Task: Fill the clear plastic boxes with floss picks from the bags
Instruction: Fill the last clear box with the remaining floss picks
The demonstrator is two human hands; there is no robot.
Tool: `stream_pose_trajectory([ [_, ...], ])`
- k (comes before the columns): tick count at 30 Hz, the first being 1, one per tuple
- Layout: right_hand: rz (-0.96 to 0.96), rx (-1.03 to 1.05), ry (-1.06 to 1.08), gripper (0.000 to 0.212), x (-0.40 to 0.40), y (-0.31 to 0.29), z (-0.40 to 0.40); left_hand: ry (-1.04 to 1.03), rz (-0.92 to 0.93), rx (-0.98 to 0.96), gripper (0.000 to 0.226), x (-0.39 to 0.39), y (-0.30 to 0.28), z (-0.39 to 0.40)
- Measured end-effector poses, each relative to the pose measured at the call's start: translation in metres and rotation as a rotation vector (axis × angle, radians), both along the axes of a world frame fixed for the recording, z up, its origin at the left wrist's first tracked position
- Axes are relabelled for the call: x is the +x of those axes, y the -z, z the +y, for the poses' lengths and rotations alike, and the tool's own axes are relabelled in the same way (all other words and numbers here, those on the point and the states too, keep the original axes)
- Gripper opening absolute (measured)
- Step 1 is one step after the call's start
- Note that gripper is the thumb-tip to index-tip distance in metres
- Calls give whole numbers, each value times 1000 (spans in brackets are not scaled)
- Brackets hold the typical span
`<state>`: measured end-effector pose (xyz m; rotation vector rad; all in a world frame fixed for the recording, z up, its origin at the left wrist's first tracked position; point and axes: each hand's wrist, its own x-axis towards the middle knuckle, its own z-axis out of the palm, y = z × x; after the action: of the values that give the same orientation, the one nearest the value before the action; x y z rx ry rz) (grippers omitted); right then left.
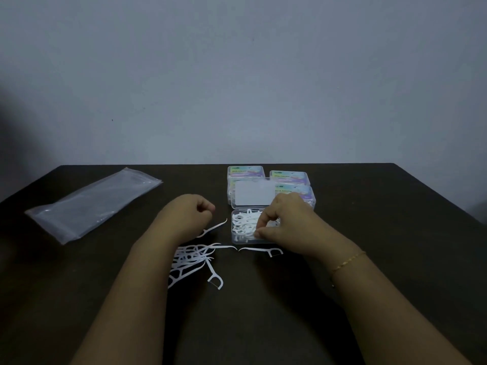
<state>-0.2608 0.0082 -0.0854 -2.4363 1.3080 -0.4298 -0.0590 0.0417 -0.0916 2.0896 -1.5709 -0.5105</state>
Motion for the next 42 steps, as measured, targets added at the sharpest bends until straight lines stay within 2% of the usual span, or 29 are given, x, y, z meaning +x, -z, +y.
stream_pose_trajectory([
  [3,99,46,-41,21,2,-5,8,77,-32,244,38,4,1,0],
  [6,221,135,-61,23,1,-10,15,119,-78,358,76,2,-1,2],
  [7,264,138,-61,23,1,-11,17,115,-128,378,79,2,-1,3],
  [9,337,127,-50,23,2,-11,20,91,-199,388,61,1,-1,3],
  [12,376,142,-28,19,4,-9,20,70,-140,332,17,2,0,-1],
  [13,382,149,-21,19,5,-9,19,61,-126,319,13,2,1,-2],
  [20,433,228,21,24,9,-5,15,-18,-194,296,5,-3,5,-10],
  [24,450,209,21,23,7,-5,20,-57,-293,259,13,-6,10,-14],
  [29,457,215,6,25,8,-5,22,-57,-438,258,40,-7,18,-18],
  [32,435,176,-5,24,7,-5,25,-52,-447,244,42,-7,19,-19],
  [35,368,177,-11,23,6,-9,25,-55,-429,248,37,-6,19,-20],
  [42,18,250,-16,7,3,-14,19,-63,-269,273,10,-4,11,-18],
])
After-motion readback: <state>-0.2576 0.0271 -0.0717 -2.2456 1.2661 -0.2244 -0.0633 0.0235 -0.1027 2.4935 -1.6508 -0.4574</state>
